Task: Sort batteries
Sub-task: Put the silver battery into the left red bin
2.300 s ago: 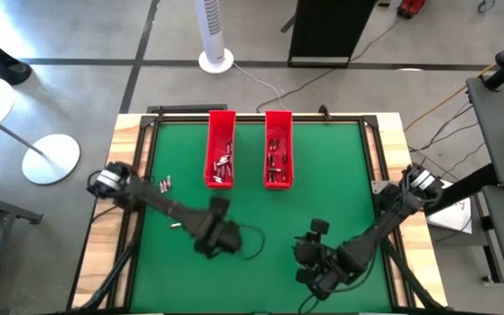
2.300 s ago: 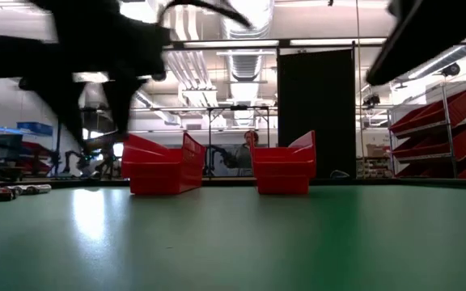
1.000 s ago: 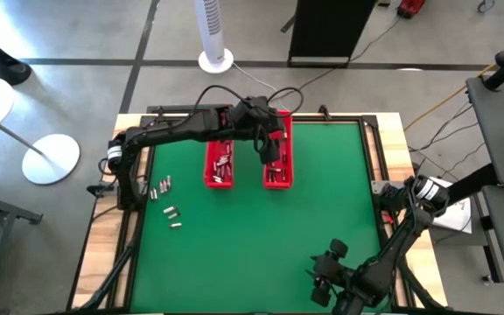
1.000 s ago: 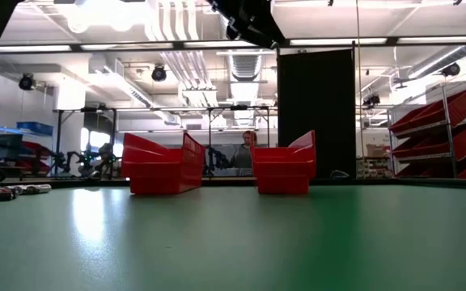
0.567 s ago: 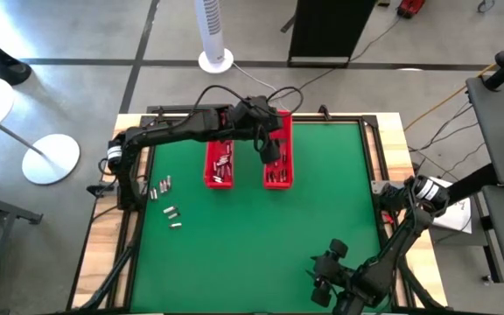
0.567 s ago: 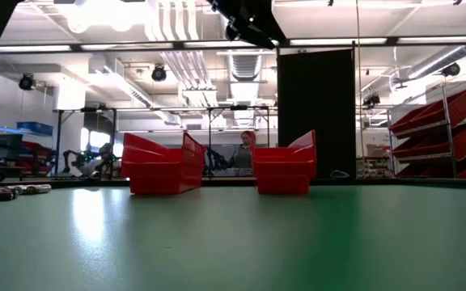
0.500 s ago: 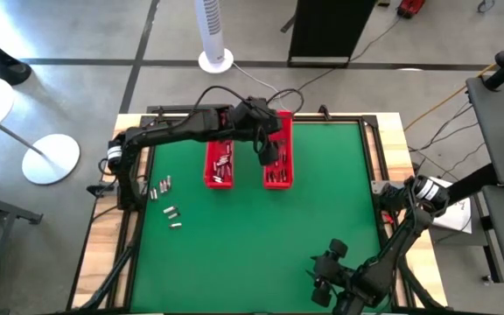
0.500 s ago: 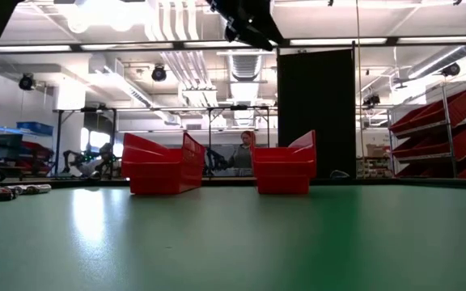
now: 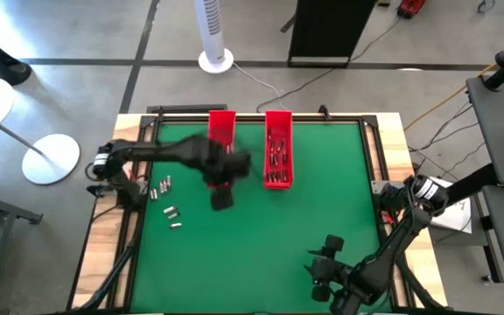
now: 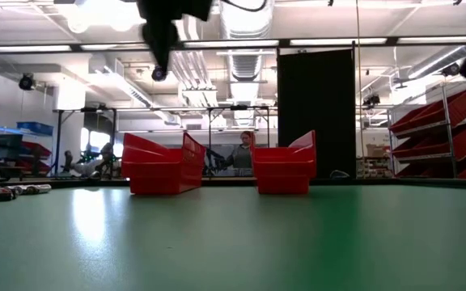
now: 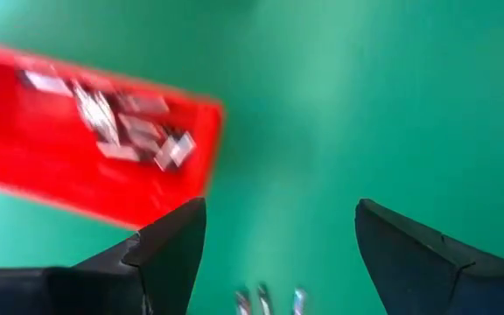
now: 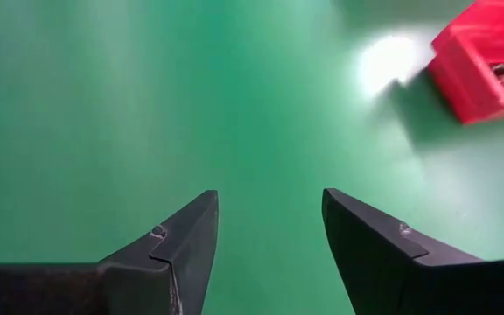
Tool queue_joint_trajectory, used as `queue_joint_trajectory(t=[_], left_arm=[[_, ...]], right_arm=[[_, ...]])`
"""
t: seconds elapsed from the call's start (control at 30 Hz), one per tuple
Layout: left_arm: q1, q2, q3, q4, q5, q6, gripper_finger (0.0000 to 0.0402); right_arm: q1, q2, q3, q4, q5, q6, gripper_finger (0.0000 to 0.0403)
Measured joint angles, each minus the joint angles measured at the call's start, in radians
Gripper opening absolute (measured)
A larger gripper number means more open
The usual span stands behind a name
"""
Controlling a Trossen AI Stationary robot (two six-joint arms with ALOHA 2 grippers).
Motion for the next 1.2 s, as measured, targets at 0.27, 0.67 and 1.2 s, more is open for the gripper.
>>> queue_joint_trajectory(t=[0.27,0.67,1.2], left_arm=[[-0.283,-0.218,-0.483,0.145,-0.033,-0.242,0.027],[-0.425,-0.449,-1.002,0.473,-0.016,-0.379,0.0194],[-0.446,-0.294,-1.083,0.55,0.07,-0.281,0.0164]], right_arm=[[-0.047,0.0,0.001,0.002,0.011,-0.015,0.0201],[-0.058,0.0,0.024,0.065,-0.009,-0.015,0.0192],[-0.038,-0.001,0.017,0.065,-0.02,0.038,0.0187]])
